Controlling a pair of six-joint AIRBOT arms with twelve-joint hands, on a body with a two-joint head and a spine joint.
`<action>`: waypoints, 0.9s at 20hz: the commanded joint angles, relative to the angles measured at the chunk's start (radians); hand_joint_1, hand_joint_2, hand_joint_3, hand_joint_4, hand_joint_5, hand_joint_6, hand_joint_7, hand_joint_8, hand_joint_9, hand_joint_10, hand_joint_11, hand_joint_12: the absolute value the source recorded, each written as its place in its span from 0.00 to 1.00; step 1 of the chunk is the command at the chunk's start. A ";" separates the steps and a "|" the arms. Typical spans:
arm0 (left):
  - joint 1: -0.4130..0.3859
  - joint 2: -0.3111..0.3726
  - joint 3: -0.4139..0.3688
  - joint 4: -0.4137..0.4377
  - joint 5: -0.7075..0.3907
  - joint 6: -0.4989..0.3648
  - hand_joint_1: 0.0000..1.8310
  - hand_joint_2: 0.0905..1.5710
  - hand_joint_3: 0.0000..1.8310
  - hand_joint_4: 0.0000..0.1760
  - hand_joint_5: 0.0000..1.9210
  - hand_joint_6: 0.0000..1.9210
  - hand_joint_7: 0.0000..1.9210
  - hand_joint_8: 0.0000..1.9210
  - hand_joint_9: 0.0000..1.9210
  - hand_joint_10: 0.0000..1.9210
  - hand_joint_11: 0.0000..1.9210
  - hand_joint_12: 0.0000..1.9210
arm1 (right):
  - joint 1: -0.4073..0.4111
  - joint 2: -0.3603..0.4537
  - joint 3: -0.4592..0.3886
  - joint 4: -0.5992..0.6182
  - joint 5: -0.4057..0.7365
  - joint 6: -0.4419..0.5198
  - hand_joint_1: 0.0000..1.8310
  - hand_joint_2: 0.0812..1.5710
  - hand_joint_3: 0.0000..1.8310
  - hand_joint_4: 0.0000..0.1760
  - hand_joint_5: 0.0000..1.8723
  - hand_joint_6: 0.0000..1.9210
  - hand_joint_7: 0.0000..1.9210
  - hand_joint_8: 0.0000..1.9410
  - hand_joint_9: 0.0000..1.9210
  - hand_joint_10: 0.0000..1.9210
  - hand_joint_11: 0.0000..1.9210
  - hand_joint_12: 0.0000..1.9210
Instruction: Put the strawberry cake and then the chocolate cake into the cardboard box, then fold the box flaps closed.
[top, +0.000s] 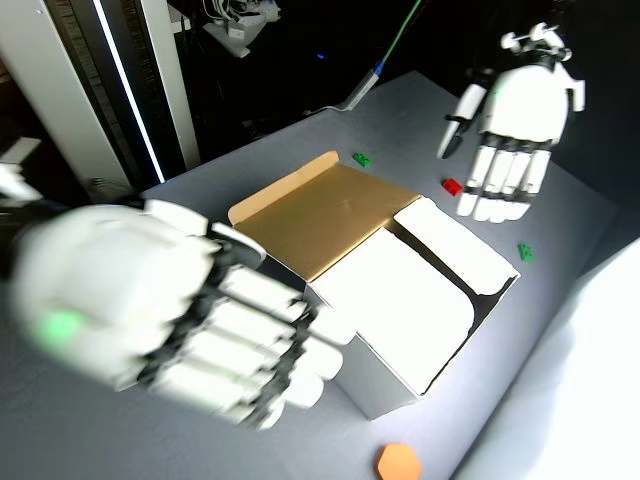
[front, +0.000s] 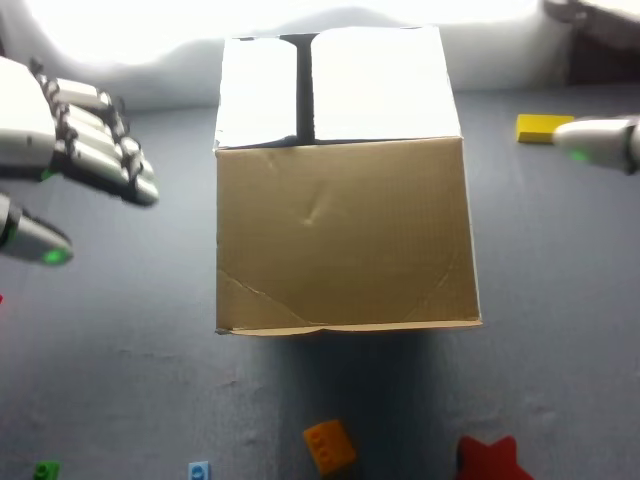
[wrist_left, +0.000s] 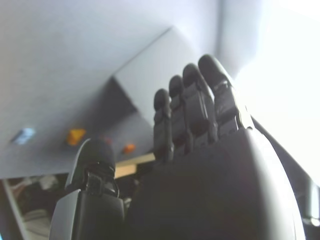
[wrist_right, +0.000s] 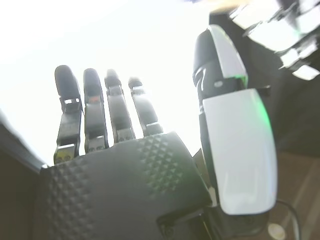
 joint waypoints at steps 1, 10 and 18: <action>0.002 0.022 -0.010 -0.070 -0.004 0.002 0.07 0.86 0.00 0.00 0.15 0.00 0.14 0.00 0.13 0.00 0.00 0.41 | 0.010 0.035 -0.004 0.009 0.075 0.010 0.25 0.72 0.00 0.00 0.03 0.00 0.07 0.00 0.02 0.22 0.00 0.59; 0.099 0.098 -0.245 -0.102 -0.014 0.070 0.10 0.86 0.00 0.00 0.14 0.00 0.14 0.00 0.14 0.00 0.00 0.41 | 0.028 0.162 -0.031 0.057 -0.044 -0.015 0.20 0.76 0.00 0.00 0.00 0.00 0.05 0.00 0.00 0.22 0.00 0.57; 0.225 0.086 -0.406 -0.184 0.074 0.166 0.07 0.86 0.00 0.00 0.15 0.00 0.14 0.00 0.14 0.00 0.00 0.42 | 0.038 0.160 -0.040 0.057 -0.048 -0.011 0.25 0.74 0.00 0.00 0.01 0.00 0.07 0.00 0.02 0.23 0.00 0.57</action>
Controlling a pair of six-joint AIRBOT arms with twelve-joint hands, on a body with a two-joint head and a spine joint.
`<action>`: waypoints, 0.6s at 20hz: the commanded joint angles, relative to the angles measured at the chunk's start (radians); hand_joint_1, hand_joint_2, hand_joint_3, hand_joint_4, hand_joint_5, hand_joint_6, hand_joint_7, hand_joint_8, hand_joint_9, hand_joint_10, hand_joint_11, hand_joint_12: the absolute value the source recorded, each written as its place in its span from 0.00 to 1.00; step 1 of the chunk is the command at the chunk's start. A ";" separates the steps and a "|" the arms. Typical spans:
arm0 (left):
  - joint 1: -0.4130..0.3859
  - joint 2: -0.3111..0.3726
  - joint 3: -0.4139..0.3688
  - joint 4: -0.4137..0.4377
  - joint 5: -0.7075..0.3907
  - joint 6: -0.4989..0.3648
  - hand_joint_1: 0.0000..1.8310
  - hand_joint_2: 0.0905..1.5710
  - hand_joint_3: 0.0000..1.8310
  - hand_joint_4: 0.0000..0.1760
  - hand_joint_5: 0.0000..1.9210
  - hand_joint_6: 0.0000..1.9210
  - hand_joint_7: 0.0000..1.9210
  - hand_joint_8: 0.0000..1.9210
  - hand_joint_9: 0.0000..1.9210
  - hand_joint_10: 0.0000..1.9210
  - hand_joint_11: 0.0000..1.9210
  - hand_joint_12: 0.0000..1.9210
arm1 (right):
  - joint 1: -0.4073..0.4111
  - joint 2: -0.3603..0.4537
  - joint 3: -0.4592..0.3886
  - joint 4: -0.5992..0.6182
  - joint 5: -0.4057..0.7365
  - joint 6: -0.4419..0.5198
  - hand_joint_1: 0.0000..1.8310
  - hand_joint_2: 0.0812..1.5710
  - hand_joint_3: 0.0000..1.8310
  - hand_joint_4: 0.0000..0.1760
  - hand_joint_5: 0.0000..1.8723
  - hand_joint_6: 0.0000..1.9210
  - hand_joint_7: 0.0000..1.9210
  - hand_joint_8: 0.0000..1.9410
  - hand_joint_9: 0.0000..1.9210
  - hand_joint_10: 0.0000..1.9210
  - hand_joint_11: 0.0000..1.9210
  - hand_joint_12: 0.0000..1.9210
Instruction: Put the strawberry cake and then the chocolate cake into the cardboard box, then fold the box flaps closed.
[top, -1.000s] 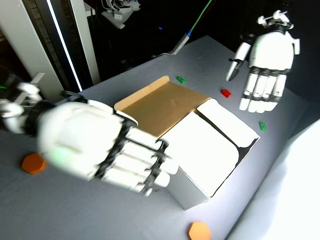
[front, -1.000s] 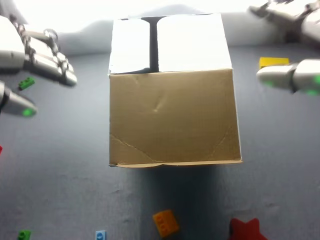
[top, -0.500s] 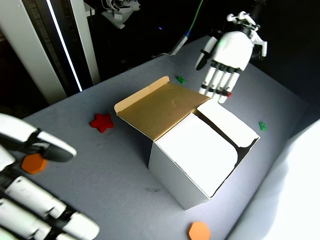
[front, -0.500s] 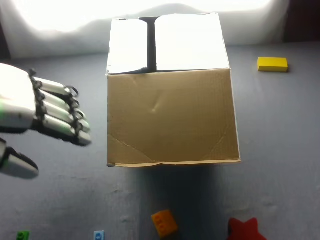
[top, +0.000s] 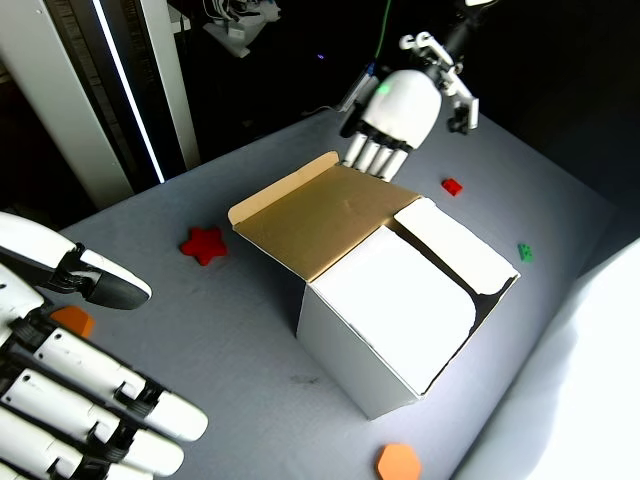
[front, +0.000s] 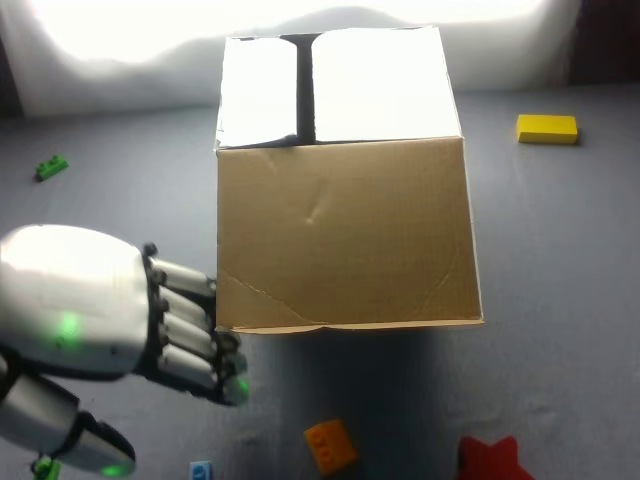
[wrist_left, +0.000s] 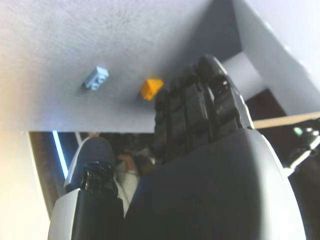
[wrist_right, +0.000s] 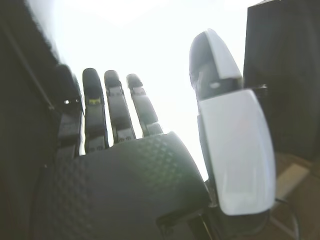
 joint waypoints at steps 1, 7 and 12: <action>-0.001 -0.004 -0.008 -0.073 0.003 0.012 0.08 0.86 0.00 0.00 0.15 0.00 0.14 0.00 0.14 0.00 0.00 0.44 | 0.016 0.011 0.002 -0.008 0.104 0.005 0.25 0.74 0.00 0.00 0.00 0.00 0.06 0.00 0.02 0.22 0.00 0.57; 0.007 -0.045 -0.080 -0.092 0.061 0.049 0.03 0.87 0.00 0.00 0.13 0.00 0.15 0.00 0.15 0.00 0.00 0.49 | 0.022 0.010 -0.001 -0.009 0.104 0.007 0.17 0.79 0.00 0.00 0.00 0.00 0.05 0.01 0.02 0.19 0.00 0.35; -0.083 -0.038 -0.058 -0.093 0.034 -0.011 0.02 0.88 0.00 0.00 0.14 0.00 0.16 0.00 0.16 0.00 0.00 0.49 | 0.022 0.010 -0.004 -0.009 0.102 0.006 0.18 0.80 0.00 0.00 0.00 0.00 0.07 0.00 0.01 0.21 0.00 0.51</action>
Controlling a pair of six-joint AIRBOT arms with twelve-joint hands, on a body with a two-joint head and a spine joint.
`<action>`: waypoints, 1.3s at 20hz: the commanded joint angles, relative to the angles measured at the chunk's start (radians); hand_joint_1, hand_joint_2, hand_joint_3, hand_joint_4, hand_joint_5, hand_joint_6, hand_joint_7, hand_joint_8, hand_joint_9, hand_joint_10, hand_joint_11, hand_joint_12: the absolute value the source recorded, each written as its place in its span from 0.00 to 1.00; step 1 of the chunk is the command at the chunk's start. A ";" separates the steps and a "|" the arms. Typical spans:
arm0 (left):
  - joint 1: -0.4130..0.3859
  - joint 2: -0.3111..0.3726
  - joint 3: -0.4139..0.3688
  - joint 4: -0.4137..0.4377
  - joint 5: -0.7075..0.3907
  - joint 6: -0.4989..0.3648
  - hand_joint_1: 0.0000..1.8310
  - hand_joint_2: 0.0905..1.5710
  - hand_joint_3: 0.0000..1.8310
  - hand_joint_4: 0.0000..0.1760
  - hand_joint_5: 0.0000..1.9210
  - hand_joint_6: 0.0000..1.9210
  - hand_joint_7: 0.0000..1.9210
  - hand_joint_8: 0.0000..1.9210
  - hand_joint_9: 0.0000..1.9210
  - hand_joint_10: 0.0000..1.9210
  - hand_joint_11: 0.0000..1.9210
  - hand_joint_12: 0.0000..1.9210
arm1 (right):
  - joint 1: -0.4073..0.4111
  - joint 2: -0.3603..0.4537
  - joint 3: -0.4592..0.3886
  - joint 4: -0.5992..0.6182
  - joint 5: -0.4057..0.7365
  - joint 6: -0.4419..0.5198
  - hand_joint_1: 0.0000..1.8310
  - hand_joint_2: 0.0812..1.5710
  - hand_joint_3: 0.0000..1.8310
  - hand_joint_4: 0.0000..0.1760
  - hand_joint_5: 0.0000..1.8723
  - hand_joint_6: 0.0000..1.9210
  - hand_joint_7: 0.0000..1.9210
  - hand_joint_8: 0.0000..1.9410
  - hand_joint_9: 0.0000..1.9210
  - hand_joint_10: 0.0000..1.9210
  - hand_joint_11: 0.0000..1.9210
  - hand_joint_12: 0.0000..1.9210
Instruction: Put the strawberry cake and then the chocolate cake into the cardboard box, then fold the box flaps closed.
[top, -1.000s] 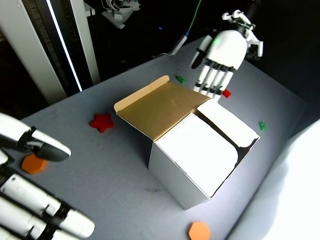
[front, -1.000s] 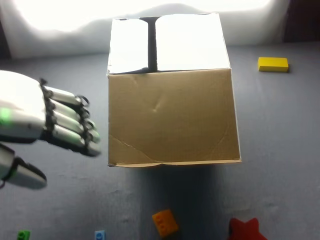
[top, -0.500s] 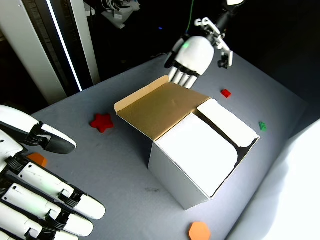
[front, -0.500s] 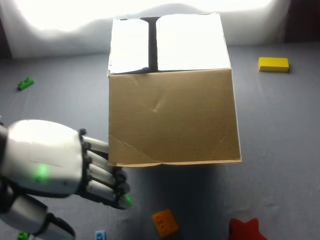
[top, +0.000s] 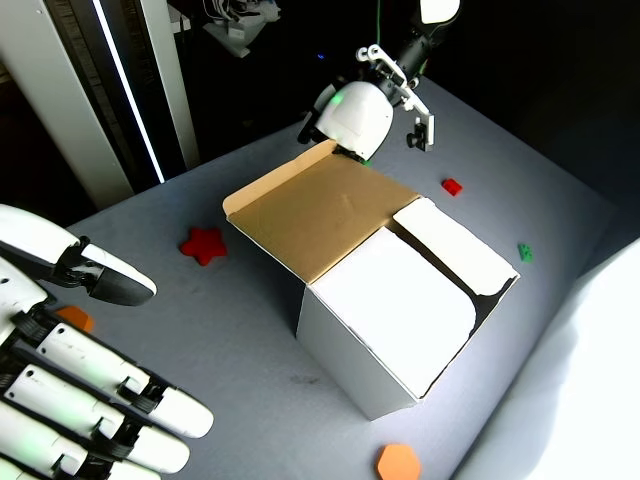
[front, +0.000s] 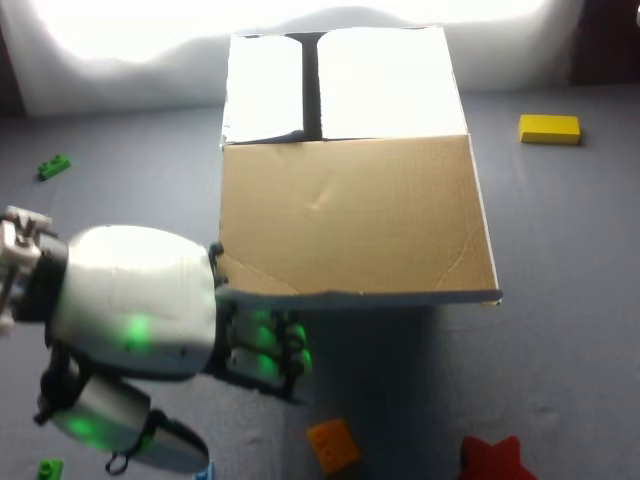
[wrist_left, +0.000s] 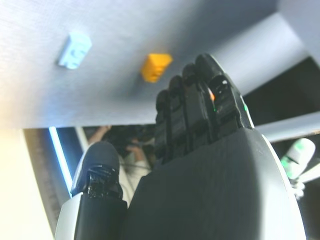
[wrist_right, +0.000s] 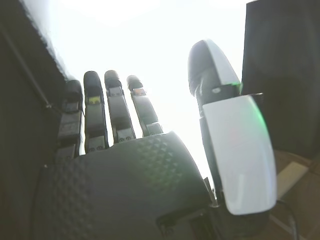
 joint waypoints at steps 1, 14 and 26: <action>-0.032 0.005 0.008 -0.089 -0.018 -0.017 0.03 0.87 0.00 0.00 0.14 0.00 0.16 0.00 0.16 0.00 0.00 0.50 | 0.014 0.010 0.002 -0.008 0.109 0.005 0.20 0.79 0.00 0.00 0.01 0.00 0.06 0.00 0.01 0.23 0.00 0.59; -0.280 0.005 0.140 -0.060 -0.094 -0.115 0.12 0.84 0.00 0.00 0.15 0.00 0.15 0.00 0.14 0.00 0.00 0.44 | 0.015 0.011 -0.001 -0.011 0.109 0.005 0.22 0.74 0.00 0.00 0.01 0.00 0.08 0.00 0.00 0.32 0.00 0.69; -0.370 -0.144 0.364 -0.047 -0.099 -0.118 0.03 0.88 0.00 0.00 0.14 0.00 0.14 0.00 0.14 0.00 0.00 0.45 | 0.017 0.010 -0.001 -0.014 0.109 0.005 0.23 0.74 0.00 0.00 0.01 0.00 0.05 0.00 0.00 0.24 0.00 0.57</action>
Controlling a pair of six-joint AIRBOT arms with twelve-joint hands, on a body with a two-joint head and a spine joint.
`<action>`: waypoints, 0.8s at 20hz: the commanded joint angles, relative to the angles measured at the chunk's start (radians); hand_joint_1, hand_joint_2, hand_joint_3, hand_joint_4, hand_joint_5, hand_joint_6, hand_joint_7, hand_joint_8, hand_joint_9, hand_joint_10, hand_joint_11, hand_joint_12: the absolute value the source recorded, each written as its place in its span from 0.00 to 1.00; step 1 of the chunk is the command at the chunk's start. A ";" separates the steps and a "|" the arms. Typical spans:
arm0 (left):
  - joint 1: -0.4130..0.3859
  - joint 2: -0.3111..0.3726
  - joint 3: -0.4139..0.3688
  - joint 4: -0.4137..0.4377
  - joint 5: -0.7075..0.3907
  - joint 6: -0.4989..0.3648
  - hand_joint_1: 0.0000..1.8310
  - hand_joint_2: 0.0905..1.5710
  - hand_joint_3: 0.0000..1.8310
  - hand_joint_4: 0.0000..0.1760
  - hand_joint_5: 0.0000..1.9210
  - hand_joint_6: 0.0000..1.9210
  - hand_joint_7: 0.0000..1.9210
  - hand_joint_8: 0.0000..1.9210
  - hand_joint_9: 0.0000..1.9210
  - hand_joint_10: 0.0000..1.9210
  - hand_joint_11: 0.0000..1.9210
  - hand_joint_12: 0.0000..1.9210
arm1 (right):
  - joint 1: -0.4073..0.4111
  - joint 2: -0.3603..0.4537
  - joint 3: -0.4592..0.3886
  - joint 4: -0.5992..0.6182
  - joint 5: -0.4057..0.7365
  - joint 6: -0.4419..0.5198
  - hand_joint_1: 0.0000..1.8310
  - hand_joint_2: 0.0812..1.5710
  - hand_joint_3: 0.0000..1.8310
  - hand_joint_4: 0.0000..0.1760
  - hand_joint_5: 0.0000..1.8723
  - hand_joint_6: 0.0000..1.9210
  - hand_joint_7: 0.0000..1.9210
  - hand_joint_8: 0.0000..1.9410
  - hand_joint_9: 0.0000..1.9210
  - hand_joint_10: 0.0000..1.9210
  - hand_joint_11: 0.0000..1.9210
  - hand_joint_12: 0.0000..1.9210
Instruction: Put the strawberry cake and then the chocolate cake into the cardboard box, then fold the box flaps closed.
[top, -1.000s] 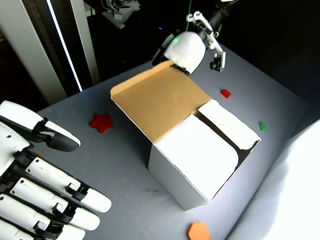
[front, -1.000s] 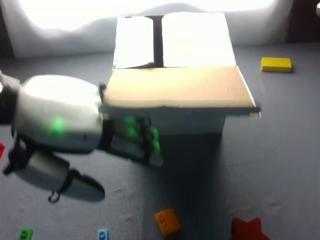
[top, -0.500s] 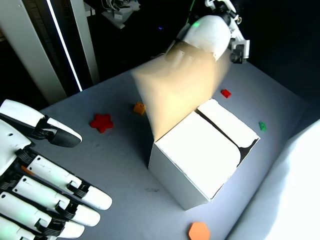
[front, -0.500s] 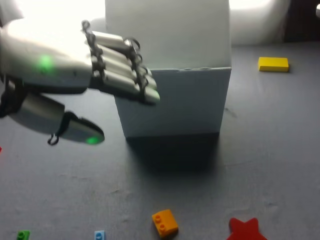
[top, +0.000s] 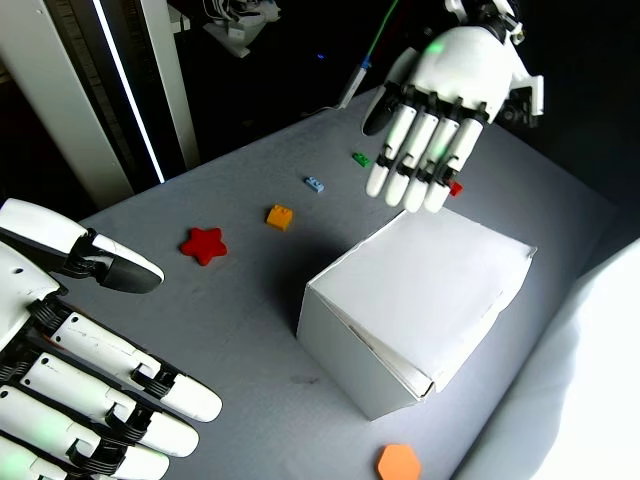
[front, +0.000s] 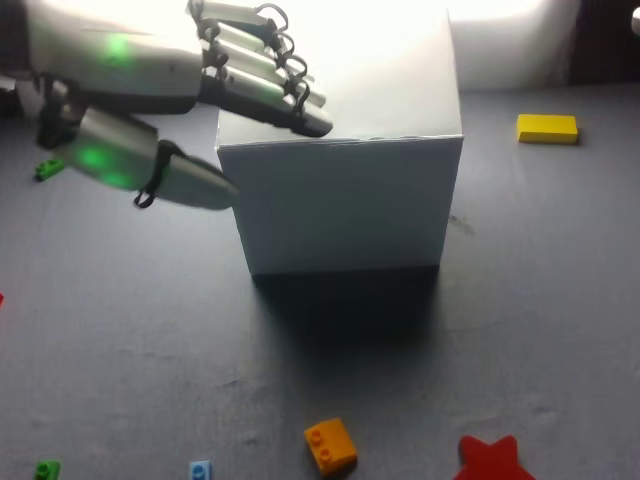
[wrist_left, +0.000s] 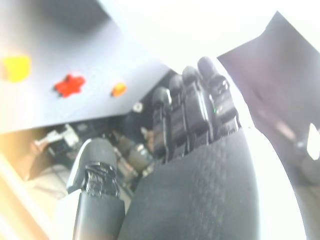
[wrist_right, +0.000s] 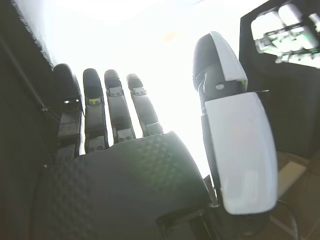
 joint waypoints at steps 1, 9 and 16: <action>-0.022 -0.013 0.033 -0.078 0.001 0.001 0.03 0.88 0.00 0.00 0.14 0.00 0.14 0.00 0.14 0.00 0.00 0.45 | 0.017 0.012 0.003 -0.013 0.108 0.005 0.23 0.74 0.00 0.00 0.01 0.00 0.05 0.00 0.00 0.24 0.00 0.57; -0.023 -0.202 0.281 -0.074 0.000 0.006 0.02 0.88 0.00 0.00 0.14 0.00 0.13 0.00 0.11 0.00 0.00 0.40 | 0.022 0.010 -0.002 -0.028 0.108 0.006 0.20 0.77 0.00 0.00 0.00 0.00 0.07 0.01 0.03 0.19 0.00 0.52; 0.082 -0.197 0.257 -0.039 -0.003 0.009 0.03 0.87 0.00 0.00 0.13 0.00 0.15 0.00 0.14 0.01 0.00 0.41 | 0.022 0.010 -0.004 -0.035 0.108 0.006 0.21 0.76 0.00 0.00 0.00 0.00 0.05 0.00 0.02 0.21 0.00 0.62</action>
